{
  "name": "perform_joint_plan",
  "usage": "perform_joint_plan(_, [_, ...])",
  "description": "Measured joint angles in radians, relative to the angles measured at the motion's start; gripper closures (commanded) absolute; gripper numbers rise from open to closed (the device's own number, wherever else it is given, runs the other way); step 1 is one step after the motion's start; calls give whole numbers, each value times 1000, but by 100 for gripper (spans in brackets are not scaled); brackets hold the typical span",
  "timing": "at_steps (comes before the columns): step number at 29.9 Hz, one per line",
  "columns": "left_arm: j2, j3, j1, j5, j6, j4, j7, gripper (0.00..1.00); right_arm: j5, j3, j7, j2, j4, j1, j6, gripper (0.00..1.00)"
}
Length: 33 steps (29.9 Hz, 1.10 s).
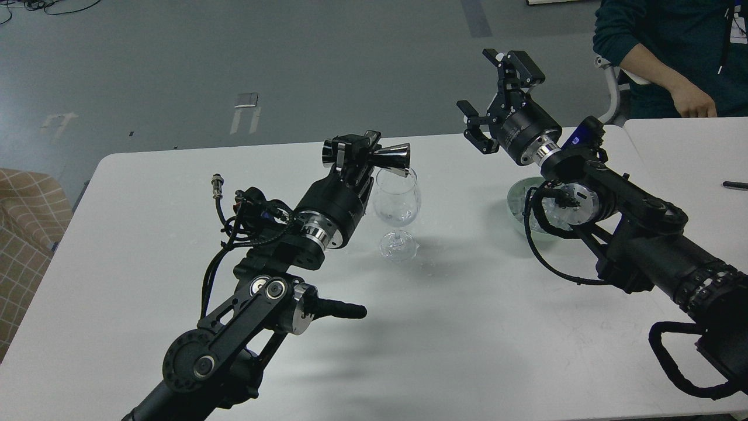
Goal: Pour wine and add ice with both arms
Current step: 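Tilt the jigger over the wine glass with the left gripper, then bring the jigger back and lower it onto the table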
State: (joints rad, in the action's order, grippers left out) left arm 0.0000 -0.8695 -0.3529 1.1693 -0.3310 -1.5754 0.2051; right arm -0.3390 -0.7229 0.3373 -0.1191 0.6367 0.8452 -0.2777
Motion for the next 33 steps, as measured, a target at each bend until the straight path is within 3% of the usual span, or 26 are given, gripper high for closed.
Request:
perform_joint_plan(19, [0, 1, -1, 121, -1, 38, -42, 100, 0, 0, 0, 4, 0, 0, 0, 0])
perform_joint_plan(26, [0, -45, -28, -43, -7, 3, 22, 100, 0, 0, 0, 4, 0, 0, 0, 0])
perform_joint_plan(33, [0, -255, -53, -461, -6, -67, 76, 100, 0, 1, 0, 0, 0, 0, 0, 0])
